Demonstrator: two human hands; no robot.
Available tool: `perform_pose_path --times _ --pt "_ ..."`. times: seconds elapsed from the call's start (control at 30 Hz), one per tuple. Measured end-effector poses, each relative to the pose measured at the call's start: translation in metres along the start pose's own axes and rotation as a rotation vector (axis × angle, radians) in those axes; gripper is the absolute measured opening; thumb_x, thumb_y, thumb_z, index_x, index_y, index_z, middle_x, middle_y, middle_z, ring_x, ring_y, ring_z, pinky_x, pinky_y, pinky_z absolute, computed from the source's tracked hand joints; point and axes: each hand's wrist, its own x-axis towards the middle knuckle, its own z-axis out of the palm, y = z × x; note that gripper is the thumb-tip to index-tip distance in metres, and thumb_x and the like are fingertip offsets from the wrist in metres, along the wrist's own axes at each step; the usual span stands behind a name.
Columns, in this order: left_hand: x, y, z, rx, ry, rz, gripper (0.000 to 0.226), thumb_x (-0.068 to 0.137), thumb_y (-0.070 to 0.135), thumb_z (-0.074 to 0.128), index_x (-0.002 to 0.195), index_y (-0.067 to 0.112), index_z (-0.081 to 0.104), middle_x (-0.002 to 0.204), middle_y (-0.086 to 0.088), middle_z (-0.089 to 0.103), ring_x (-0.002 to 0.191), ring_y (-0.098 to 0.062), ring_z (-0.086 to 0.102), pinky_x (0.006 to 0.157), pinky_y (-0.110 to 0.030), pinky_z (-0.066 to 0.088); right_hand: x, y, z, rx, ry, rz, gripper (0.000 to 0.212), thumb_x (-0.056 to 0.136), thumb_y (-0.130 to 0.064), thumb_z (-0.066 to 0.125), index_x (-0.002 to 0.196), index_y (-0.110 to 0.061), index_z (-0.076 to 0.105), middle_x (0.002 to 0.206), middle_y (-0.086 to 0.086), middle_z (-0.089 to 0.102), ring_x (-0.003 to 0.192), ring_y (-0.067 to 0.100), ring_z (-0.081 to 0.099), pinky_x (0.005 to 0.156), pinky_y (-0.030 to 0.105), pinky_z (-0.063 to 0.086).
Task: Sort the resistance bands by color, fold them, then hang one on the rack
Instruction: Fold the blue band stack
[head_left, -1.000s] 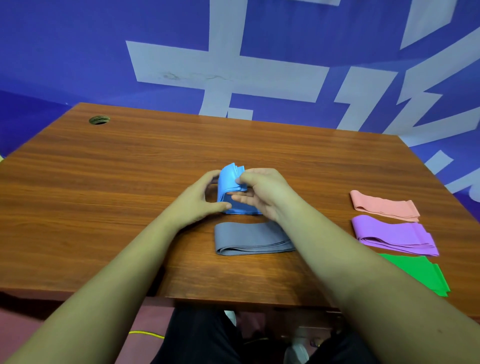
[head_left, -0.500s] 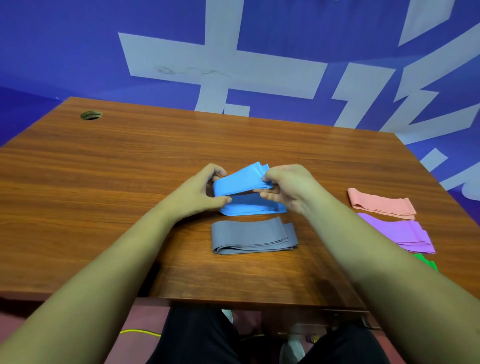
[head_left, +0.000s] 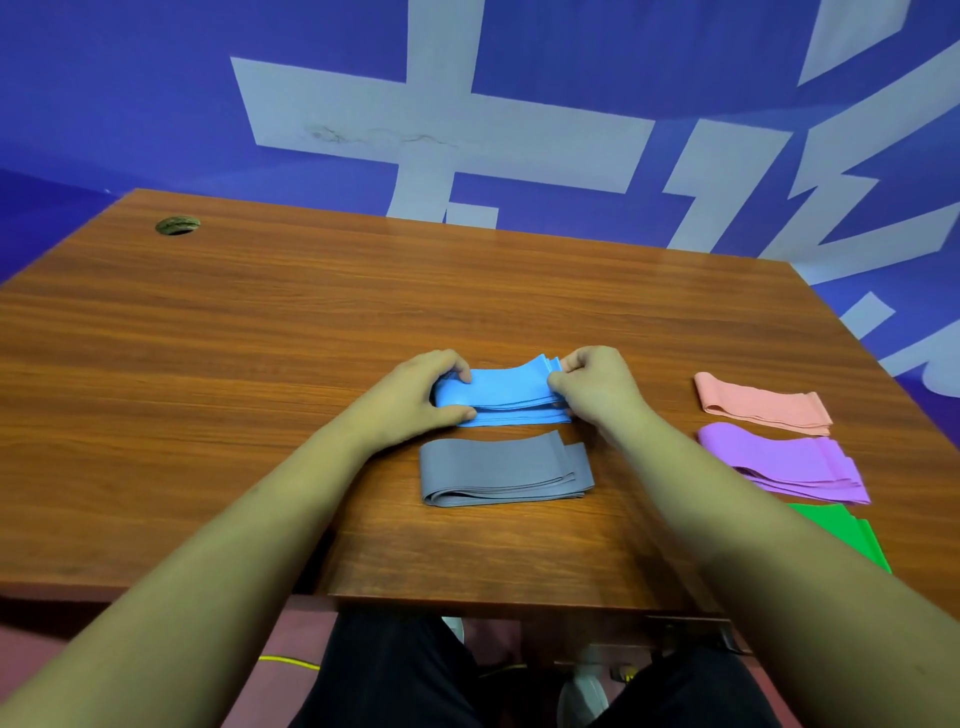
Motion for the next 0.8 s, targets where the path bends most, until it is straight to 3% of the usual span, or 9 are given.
perform_pose_path --times 0.13,0.3,0.37,0.5,0.6,0.7,0.8 --pt "0.003 -0.007 0.006 0.078 -0.018 0.077 0.032 0.079 0.036 0.078 0.106 0.027 0.062 0.113 0.009 0.059 0.107 -0.009 0.049 0.092 -0.024 0.038 -0.003 0.008 0.002 -0.138 0.047 -0.052 0.009 0.077 -0.009 0.062 0.083 -0.009 0.069 0.072 -0.002 0.061 0.073 0.019 0.057 0.058 0.026 0.037" --pt "0.001 -0.008 0.004 0.077 -0.060 0.050 0.034 0.078 0.050 0.072 0.107 0.034 0.062 0.118 0.013 0.059 0.114 -0.009 0.048 0.099 -0.028 0.039 -0.005 0.018 0.006 -0.156 0.053 -0.058 0.011 0.077 -0.010 0.060 0.087 -0.009 0.066 0.089 0.004 0.068 0.084 0.023 0.061 0.064 0.028 0.041" --pt "-0.003 -0.003 0.002 0.053 -0.046 0.043 0.035 0.080 0.056 0.063 0.108 0.036 0.063 0.119 0.018 0.058 0.116 -0.007 0.047 0.098 -0.025 0.038 -0.006 0.020 0.006 -0.156 0.066 -0.072 0.014 0.078 -0.012 0.062 0.091 -0.010 0.065 0.094 0.006 0.068 0.087 0.023 0.060 0.067 0.028 0.040" --pt "-0.017 0.005 -0.006 0.012 0.061 0.011 0.022 0.090 0.033 0.064 0.111 0.031 0.064 0.115 0.017 0.060 0.111 -0.005 0.048 0.092 -0.021 0.038 -0.017 0.021 -0.001 -0.157 0.091 -0.130 0.018 0.080 -0.017 0.062 0.098 -0.013 0.060 0.103 0.010 0.063 0.097 0.024 0.056 0.073 0.027 0.036" --pt "-0.035 0.014 -0.015 -0.026 0.134 -0.048 0.017 0.088 0.029 0.063 0.104 0.028 0.066 0.107 0.013 0.061 0.107 -0.005 0.052 0.089 -0.020 0.040 -0.035 0.017 -0.011 -0.179 0.120 -0.230 0.022 0.082 -0.019 0.060 0.103 -0.013 0.061 0.106 0.011 0.060 0.102 0.025 0.054 0.078 0.026 0.035" --pt "-0.059 0.029 -0.024 -0.042 0.175 -0.129 0.009 0.090 0.019 0.066 0.097 0.025 0.067 0.098 0.004 0.065 0.090 -0.005 0.059 0.075 -0.011 0.041 -0.061 0.008 -0.019 -0.178 0.062 -0.297 0.019 0.082 -0.019 0.059 0.100 -0.015 0.063 0.102 0.009 0.063 0.099 0.025 0.057 0.076 0.026 0.037" --pt "-0.082 0.040 -0.025 -0.040 0.160 -0.203 0.006 0.091 0.019 0.065 0.096 0.022 0.067 0.093 0.001 0.070 0.081 -0.011 0.061 0.070 -0.017 0.044 -0.087 0.000 -0.020 -0.222 -0.033 -0.366 0.019 0.082 -0.018 0.061 0.100 -0.014 0.065 0.101 0.006 0.066 0.096 0.024 0.059 0.078 0.028 0.043"
